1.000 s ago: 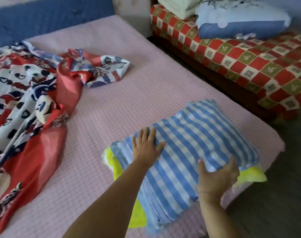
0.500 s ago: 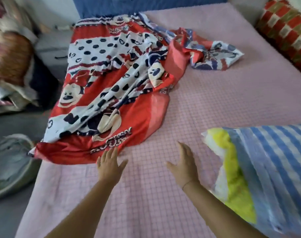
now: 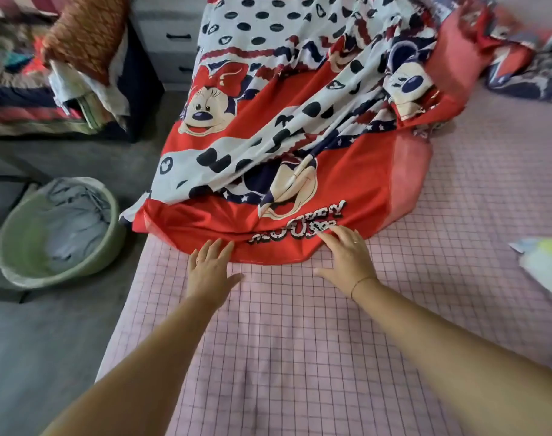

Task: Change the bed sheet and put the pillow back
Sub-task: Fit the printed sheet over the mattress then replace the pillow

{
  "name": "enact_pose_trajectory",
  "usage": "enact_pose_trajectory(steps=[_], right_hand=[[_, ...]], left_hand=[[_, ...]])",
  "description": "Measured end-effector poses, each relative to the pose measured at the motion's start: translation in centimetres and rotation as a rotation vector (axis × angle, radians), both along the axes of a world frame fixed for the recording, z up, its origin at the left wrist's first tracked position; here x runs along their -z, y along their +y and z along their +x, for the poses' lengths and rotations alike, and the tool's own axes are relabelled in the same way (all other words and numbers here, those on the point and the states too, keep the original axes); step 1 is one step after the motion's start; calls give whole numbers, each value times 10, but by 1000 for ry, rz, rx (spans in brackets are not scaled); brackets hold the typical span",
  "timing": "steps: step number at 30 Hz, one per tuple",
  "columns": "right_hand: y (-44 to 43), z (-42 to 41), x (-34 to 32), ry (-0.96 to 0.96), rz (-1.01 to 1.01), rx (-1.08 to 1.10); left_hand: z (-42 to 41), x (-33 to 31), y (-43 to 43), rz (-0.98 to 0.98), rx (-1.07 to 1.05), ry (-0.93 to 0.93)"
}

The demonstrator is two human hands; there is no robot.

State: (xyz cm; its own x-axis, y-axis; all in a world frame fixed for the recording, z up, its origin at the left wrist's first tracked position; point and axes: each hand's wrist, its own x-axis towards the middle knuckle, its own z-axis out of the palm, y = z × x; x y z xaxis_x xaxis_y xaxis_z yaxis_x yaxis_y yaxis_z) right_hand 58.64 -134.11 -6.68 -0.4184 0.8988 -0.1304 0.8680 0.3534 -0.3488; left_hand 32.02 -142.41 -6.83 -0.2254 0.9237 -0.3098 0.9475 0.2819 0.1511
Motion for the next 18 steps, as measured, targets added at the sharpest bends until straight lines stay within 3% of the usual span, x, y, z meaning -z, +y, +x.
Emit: enact_pose_trajectory(steps=[4,10,14,18], right_hand=[[12,-25,13,-56,87,-62],[31,-34,26,-62,31,-30],[11,-29,15,54,-127,40],[-30,-11,-8,18,-248,15]], left_hand=[[-20,15,13,133,-3,14],[-58,21,20,274,-40,-60],[-52,5,-11,119,-31,-235],[-47,-3,-48,-58,52,-260]])
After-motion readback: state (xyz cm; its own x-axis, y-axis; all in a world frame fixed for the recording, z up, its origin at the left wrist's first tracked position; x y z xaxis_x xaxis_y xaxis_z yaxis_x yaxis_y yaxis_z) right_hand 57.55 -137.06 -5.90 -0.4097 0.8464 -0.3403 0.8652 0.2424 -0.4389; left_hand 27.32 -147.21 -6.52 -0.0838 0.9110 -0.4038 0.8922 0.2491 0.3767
